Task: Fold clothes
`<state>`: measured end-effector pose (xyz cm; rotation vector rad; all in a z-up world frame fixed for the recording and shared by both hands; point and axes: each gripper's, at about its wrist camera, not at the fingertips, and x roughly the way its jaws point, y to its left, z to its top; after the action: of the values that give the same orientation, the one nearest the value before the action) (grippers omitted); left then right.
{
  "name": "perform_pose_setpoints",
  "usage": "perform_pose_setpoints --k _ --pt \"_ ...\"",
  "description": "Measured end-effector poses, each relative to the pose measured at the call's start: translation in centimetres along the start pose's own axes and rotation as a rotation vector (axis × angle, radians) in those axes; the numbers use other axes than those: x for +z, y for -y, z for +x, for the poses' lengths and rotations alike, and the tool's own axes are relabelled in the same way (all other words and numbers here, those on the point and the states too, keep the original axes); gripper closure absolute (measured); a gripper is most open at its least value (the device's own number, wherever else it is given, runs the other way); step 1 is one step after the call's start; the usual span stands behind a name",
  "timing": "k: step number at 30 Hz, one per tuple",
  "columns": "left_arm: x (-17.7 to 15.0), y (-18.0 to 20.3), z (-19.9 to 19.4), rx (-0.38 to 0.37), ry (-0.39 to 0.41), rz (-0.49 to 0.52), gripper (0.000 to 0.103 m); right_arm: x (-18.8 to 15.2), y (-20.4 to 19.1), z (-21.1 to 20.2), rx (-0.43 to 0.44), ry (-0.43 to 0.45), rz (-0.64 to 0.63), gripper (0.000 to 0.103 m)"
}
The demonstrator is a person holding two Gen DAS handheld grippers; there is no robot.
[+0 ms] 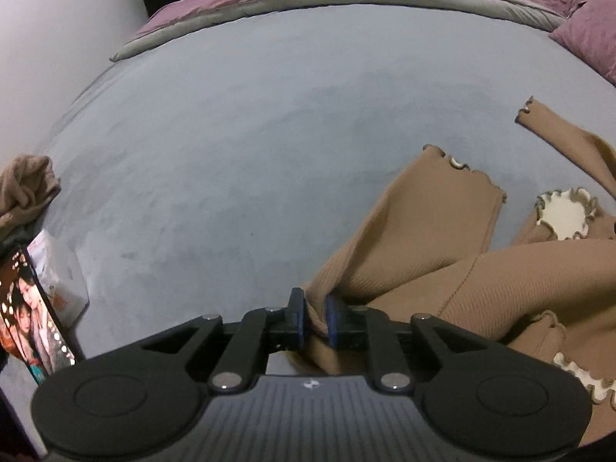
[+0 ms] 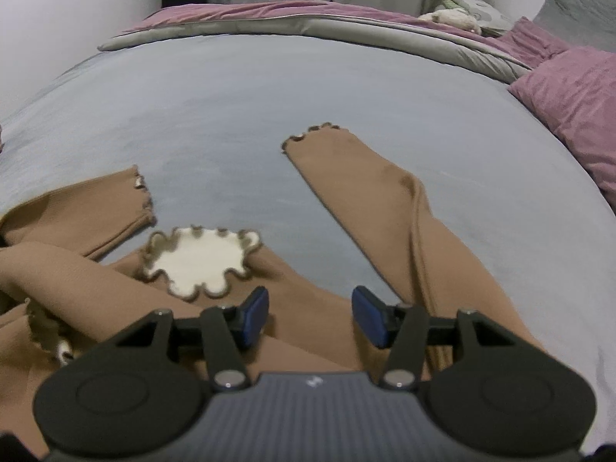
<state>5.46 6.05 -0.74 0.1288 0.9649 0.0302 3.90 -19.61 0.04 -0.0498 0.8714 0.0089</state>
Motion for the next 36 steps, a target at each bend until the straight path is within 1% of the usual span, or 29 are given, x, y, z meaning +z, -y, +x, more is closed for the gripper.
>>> perform_pose_setpoints --k 4,7,11,13,15,17,21,24,28,33,34,35,36 --pt "0.2 -1.0 -0.5 -0.05 0.037 -0.053 0.08 0.2 0.9 0.1 -0.009 0.0 0.027 0.049" --pt "0.7 -1.5 -0.8 -0.079 0.079 -0.087 0.078 0.3 1.4 0.2 0.018 -0.004 0.048 0.049" --pt "1.1 -1.5 -1.3 -0.077 0.152 -0.135 0.076 0.4 1.1 0.1 0.054 -0.007 0.037 0.049" --pt "1.5 -1.5 -1.4 -0.078 0.189 -0.143 0.075 0.5 0.8 0.1 0.058 -0.005 0.029 0.049" --pt "2.0 -1.4 -1.0 -0.091 0.207 -0.141 0.067 0.6 0.8 0.2 0.048 0.003 0.028 0.049" --pt "2.4 -0.9 -0.4 -0.111 0.213 -0.123 0.065 0.8 0.9 0.3 0.02 0.017 0.034 0.049" --pt "3.0 0.5 1.9 -0.144 0.197 -0.072 0.064 1.0 1.2 0.7 -0.078 0.043 0.014 0.049" --pt "3.5 1.1 4.3 -0.178 0.135 -0.085 0.064 0.9 1.7 1.5 -0.105 0.035 0.01 0.049" --pt "3.5 2.1 6.1 -0.218 0.107 -0.08 0.064 0.4 2.4 2.8 -0.129 0.018 0.014 0.051" --pt "2.9 3.3 6.7 -0.184 0.132 -0.047 0.064 0.2 3.1 4.1 -0.147 0.025 0.019 0.052" --pt "2.8 3.5 6.7 -0.181 0.135 -0.045 0.064 0.2 3.2 4.3 -0.153 0.03 0.021 0.052" --pt "2.7 3.6 6.7 -0.178 0.138 -0.042 0.068 0.3 3.2 4.5 -0.163 0.036 0.023 0.053" --pt "2.7 3.7 6.7 -0.175 0.142 -0.04 0.078 0.3 3.2 4.7 -0.17 0.043 0.025 0.054"
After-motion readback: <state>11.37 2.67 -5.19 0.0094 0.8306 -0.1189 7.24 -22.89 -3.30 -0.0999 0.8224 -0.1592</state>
